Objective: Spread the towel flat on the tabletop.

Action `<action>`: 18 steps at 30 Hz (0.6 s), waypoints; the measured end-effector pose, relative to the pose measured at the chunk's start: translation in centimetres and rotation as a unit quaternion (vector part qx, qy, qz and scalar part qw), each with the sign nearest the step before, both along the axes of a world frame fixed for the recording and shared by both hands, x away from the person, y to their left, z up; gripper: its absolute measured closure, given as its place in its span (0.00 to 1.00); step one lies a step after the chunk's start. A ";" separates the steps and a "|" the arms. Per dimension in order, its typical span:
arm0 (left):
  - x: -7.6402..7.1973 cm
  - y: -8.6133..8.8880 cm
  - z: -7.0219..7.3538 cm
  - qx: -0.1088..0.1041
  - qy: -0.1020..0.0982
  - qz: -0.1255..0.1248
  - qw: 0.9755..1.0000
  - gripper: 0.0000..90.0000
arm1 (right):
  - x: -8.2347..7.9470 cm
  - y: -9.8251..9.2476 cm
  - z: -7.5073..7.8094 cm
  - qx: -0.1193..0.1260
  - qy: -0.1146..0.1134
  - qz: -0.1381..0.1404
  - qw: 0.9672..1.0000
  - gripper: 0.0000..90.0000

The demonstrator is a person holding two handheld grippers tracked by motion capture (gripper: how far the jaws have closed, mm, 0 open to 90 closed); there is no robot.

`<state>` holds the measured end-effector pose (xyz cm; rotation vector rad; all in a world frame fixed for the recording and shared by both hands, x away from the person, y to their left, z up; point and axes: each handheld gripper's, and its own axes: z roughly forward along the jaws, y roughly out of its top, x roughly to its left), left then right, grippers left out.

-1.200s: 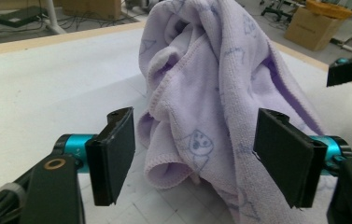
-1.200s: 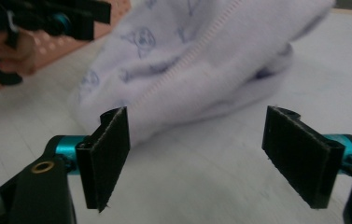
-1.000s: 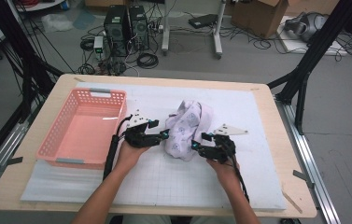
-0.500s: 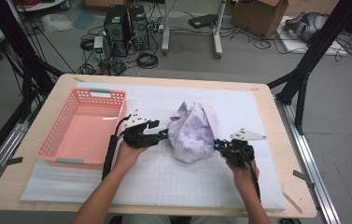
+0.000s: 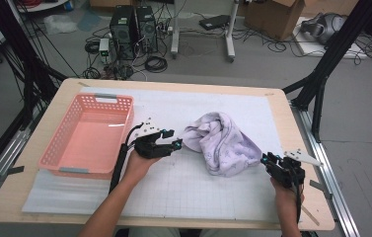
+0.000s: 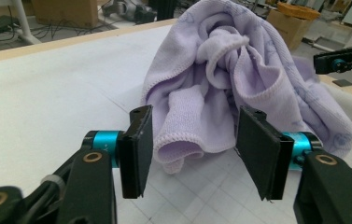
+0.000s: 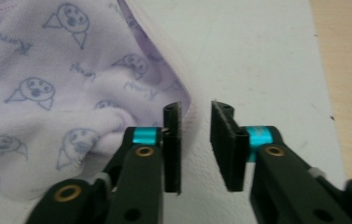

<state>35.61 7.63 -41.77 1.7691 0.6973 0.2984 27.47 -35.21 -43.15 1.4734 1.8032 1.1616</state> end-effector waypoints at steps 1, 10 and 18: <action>0.0 -0.1 0.1 0.001 -0.002 -0.002 1.000 0.58 | -0.2 -0.2 -0.1 0.010 -0.005 -0.002 1.000 0.72; 0.3 -4.0 0.6 0.024 -0.010 -0.047 0.999 0.61 | -0.7 -0.5 0.1 0.018 -0.019 0.002 1.000 0.68; 0.8 -8.3 -0.4 0.062 -0.007 -0.060 0.996 0.50 | -0.6 -0.1 -0.3 0.017 -0.006 0.020 1.000 0.67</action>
